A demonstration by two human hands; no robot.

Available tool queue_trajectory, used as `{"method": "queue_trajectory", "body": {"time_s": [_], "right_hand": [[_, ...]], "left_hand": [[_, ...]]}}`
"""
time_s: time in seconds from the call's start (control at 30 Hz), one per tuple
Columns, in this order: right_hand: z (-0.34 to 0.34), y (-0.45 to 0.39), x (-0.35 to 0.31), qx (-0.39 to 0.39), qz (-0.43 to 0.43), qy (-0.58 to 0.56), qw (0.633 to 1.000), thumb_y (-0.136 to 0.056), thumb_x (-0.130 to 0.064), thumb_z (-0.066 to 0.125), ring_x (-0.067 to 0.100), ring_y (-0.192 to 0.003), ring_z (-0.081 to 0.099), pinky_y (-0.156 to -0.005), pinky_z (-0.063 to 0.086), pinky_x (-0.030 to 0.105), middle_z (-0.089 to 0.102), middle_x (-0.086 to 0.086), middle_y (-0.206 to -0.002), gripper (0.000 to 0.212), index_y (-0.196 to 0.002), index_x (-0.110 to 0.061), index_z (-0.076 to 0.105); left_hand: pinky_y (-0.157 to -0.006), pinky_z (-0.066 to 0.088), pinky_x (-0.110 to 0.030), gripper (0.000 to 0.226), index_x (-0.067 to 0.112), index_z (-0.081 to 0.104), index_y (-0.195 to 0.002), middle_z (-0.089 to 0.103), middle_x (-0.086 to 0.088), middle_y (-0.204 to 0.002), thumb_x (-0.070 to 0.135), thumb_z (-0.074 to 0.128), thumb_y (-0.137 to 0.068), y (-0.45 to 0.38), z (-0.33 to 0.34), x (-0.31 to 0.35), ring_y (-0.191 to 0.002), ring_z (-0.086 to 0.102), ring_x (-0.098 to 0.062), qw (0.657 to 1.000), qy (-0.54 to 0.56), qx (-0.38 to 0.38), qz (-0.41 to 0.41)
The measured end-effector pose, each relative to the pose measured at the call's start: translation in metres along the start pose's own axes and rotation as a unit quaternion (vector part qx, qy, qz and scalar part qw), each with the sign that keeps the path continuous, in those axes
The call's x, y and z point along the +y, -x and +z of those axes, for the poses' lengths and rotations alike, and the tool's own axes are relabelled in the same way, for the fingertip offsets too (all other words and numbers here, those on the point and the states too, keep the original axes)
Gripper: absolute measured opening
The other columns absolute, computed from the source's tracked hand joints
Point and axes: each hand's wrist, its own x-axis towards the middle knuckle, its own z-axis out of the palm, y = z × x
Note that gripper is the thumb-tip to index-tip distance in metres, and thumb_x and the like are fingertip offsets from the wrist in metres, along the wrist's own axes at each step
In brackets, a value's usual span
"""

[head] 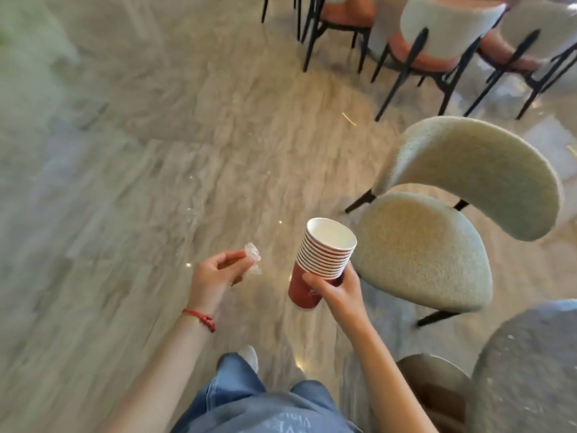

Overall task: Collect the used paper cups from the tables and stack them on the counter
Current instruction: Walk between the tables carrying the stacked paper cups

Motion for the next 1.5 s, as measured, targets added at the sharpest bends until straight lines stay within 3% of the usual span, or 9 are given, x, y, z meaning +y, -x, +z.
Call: {"method": "queue_trajectory", "body": {"time_s": [0.13, 0.33, 0.47, 0.63, 0.9, 1.03, 1.17, 1.33, 1.5], "right_hand": [[0.067, -0.051, -0.016, -0.037, -0.003, 0.017, 0.999, -0.06, -0.027, 0.079, 0.003, -0.091, 0.066, -0.07, 0.051, 0.015, 0.071, -0.013, -0.094, 0.051, -0.106, -0.028, 0.057], [0.117, -0.131, -0.03, -0.066, 0.0, 0.031, 0.997, -0.061, -0.026, 0.078, 0.0, -0.091, 0.065, -0.069, 0.051, 0.013, 0.068, -0.009, -0.098, 0.053, -0.109, -0.023, 0.055], [0.134, -0.203, -0.036, -0.069, 0.002, 0.027, 0.997, -0.061, -0.024, 0.081, 0.004, -0.091, 0.066, -0.07, 0.052, 0.016, 0.071, -0.008, -0.094, 0.056, -0.111, -0.019, 0.056], [0.149, -0.318, -0.056, -0.066, -0.018, 0.03, 0.997, -0.061, -0.022, 0.085, 0.008, -0.091, 0.067, -0.07, 0.052, 0.018, 0.072, -0.006, -0.093, 0.059, -0.112, -0.013, 0.057], [0.181, -0.493, -0.125, -0.077, -0.041, 0.038, 0.995, -0.068, -0.012, 0.081, 0.009, -0.092, 0.067, -0.073, 0.054, 0.022, 0.071, -0.005, -0.096, 0.051, -0.113, -0.013, 0.057], [0.207, -0.567, -0.135, -0.086, -0.037, 0.039, 0.995, -0.067, -0.01, 0.081, 0.009, -0.091, 0.067, -0.074, 0.054, 0.022, 0.071, -0.006, -0.094, 0.048, -0.109, -0.018, 0.058], [0.243, -0.649, -0.128, -0.084, -0.027, 0.039, 0.995, -0.069, -0.009, 0.081, 0.006, -0.089, 0.067, -0.07, 0.053, 0.02, 0.072, -0.009, -0.092, 0.045, -0.107, -0.02, 0.058], [0.298, -0.761, -0.141, -0.074, -0.025, 0.04, 0.996, -0.061, -0.022, 0.077, 0.003, -0.085, 0.067, -0.068, 0.052, 0.018, 0.072, -0.013, -0.089, 0.048, -0.105, -0.018, 0.059], [0.356, -0.869, -0.18, -0.075, -0.027, 0.038, 0.996, -0.06, -0.022, 0.078, 0.007, -0.088, 0.067, -0.07, 0.052, 0.018, 0.072, -0.005, -0.092, 0.054, -0.109, -0.012, 0.058]], "left_hand": [[-0.048, 0.047, -0.011, 0.011, 0.011, 0.072, -0.08, 0.068, 0.0, -0.062, 0.005, 0.076, -0.072, -0.051, -0.05, 0.031, -0.047, 0.057, -0.002, 0.997, 0.039, 0.063, 0.003], [-0.048, 0.049, -0.013, 0.012, 0.013, 0.072, -0.078, 0.071, 0.002, -0.06, 0.005, 0.075, -0.071, -0.129, -0.076, 0.056, -0.052, 0.065, -0.006, 0.996, 0.051, 0.068, -0.005], [-0.057, 0.05, -0.02, 0.012, 0.015, 0.073, -0.078, 0.071, -0.002, -0.069, 0.008, 0.077, -0.07, -0.198, -0.074, 0.072, -0.062, 0.063, -0.013, 0.996, 0.052, 0.07, -0.026], [-0.049, 0.049, -0.011, 0.022, 0.02, 0.073, -0.061, 0.07, 0.005, -0.058, 0.001, 0.074, -0.071, -0.294, -0.059, 0.118, -0.051, 0.062, -0.002, 0.994, 0.067, 0.083, 0.01], [-0.046, 0.043, -0.01, 0.017, 0.024, 0.075, -0.061, 0.068, 0.006, -0.056, 0.009, 0.076, -0.07, -0.436, -0.036, 0.221, -0.049, 0.054, -0.001, 0.994, 0.053, 0.082, 0.056], [-0.048, 0.046, -0.012, 0.014, 0.021, 0.074, -0.066, 0.07, 0.003, -0.059, 0.007, 0.076, -0.07, -0.508, -0.034, 0.249, -0.051, 0.058, -0.004, 0.994, 0.059, 0.086, 0.046], [-0.04, 0.038, -0.012, 0.013, 0.015, 0.072, -0.07, 0.063, 0.004, -0.049, 0.002, 0.073, -0.072, -0.604, -0.036, 0.262, -0.039, 0.047, -0.002, 0.994, 0.062, 0.08, 0.033], [-0.05, 0.045, -0.015, 0.01, 0.013, 0.073, -0.076, 0.069, -0.01, -0.068, 0.003, 0.073, -0.074, -0.727, -0.053, 0.302, -0.055, 0.058, -0.009, 0.995, 0.061, 0.074, 0.032], [-0.042, 0.039, -0.01, 0.01, 0.013, 0.071, -0.074, 0.064, 0.006, -0.051, 0.003, 0.073, -0.074, -0.838, -0.068, 0.369, -0.042, 0.051, 0.002, 0.995, 0.056, 0.066, 0.049]]}}
